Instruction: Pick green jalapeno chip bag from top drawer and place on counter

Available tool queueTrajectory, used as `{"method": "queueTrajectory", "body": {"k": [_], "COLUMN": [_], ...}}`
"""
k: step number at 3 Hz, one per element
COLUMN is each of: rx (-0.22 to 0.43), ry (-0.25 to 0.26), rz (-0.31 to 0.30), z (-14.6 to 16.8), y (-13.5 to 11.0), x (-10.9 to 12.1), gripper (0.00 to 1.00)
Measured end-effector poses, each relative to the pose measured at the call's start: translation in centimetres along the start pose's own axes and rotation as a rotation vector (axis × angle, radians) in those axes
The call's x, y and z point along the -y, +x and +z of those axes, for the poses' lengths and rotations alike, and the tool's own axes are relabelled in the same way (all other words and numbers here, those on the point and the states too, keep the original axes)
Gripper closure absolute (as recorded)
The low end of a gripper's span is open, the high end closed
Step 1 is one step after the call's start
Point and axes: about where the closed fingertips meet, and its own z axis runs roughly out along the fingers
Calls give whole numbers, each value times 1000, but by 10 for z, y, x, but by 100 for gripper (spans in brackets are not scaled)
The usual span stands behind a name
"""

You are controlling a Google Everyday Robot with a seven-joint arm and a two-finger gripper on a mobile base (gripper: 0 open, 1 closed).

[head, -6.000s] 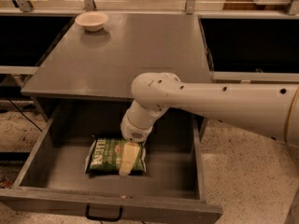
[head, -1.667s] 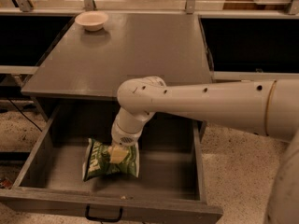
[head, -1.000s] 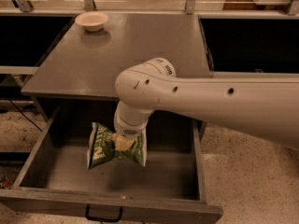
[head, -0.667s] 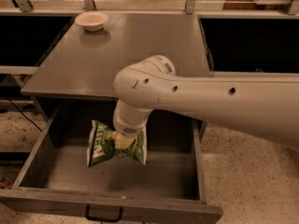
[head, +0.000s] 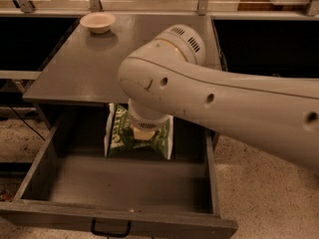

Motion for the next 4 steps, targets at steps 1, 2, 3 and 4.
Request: {"method": "queueTrajectory", "body": {"k": [1,2,3,4], "rx": [-50,-57,-56,-47], "ry": [137,171,172,201], "rz": [13,10,8,-3], "z": [-54,-66,-65,-49], "y": [8,8,8,-6], "x": [15,19,21,52], "gripper": [100,100,100,100]}}
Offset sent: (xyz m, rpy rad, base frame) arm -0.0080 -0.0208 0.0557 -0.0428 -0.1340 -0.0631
